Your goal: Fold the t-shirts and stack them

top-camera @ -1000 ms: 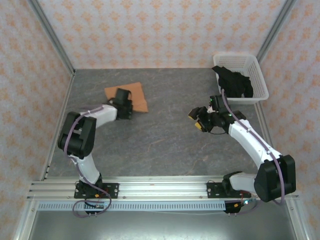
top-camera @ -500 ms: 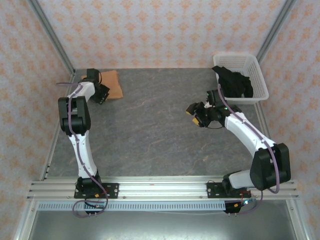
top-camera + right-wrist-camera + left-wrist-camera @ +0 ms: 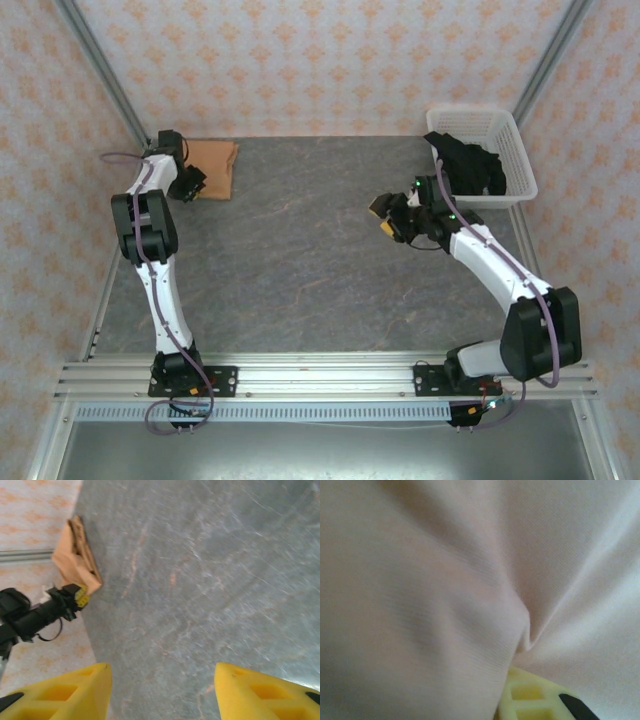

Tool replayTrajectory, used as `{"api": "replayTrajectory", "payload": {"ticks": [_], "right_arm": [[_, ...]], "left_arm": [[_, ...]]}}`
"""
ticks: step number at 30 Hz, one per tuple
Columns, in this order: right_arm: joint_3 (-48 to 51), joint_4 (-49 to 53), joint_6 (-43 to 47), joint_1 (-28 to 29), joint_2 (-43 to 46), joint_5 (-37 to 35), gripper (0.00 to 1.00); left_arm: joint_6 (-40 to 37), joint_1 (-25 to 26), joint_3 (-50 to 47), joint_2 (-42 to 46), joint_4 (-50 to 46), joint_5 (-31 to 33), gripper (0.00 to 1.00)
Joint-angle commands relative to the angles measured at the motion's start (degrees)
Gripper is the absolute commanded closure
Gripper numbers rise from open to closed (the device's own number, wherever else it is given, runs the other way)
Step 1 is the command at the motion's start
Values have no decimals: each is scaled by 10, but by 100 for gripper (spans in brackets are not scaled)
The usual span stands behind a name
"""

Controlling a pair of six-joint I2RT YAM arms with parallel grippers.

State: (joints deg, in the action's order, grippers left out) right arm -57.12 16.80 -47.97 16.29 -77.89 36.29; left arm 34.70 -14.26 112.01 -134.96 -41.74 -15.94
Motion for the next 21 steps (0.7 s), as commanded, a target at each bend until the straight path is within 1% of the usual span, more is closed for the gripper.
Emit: {"api": "replayTrajectory", "payload": {"ticks": [1, 2, 3, 4, 5, 6, 7, 9, 11, 12, 13, 15, 16, 17, 19, 21], "right_arm": [[13, -104, -16, -3, 28, 5, 43], [17, -121, -18, -4, 32, 4, 43], [20, -140, -19, -4, 36, 3, 42], [23, -155, -20, -3, 40, 3, 42], [26, -168, -19, -3, 44, 2, 41], [28, -174, -17, -3, 49, -3, 41], [28, -175, -15, -3, 51, -9, 40], [23, -158, -3, -3, 62, -30, 38], [15, -121, 23, -3, 82, -65, 32], [10, -101, 36, -4, 92, -80, 18], [-3, -65, 54, -6, 98, -96, 0], [-46, 37, 88, -11, 98, -128, 1], [-72, 96, 101, -17, 94, -148, 1], [-90, 133, 114, -21, 93, -161, 1], [-93, 151, 137, -23, 119, -195, 1], [-84, 158, 151, -23, 158, -252, 1]], "left_arm": [[5, 8, 6, 19, -22, -14, 68], [9, 10, 4, 30, -22, -12, 60], [14, 13, -1, 45, -20, -10, 50], [17, 15, -11, 61, -15, -7, 34], [19, 20, -25, 85, -8, -2, 9], [19, 25, -41, 109, -1, 2, 0], [15, 33, -52, 130, 3, 5, 0], [-3, 55, -74, 177, -5, 30, 0], [-25, 84, -111, 243, -8, 79, 0], [-31, 95, -133, 282, -4, 96, 0], [-32, 108, -160, 316, 4, 109, 0], [-23, 121, -216, 385, 23, 128, 0], [-10, 124, -250, 420, 36, 139, 0], [8, 126, -286, 463, 51, 149, 0], [44, 126, -353, 533, 76, 172, 0], [63, 130, -410, 599, 96, 199, 0]]}}
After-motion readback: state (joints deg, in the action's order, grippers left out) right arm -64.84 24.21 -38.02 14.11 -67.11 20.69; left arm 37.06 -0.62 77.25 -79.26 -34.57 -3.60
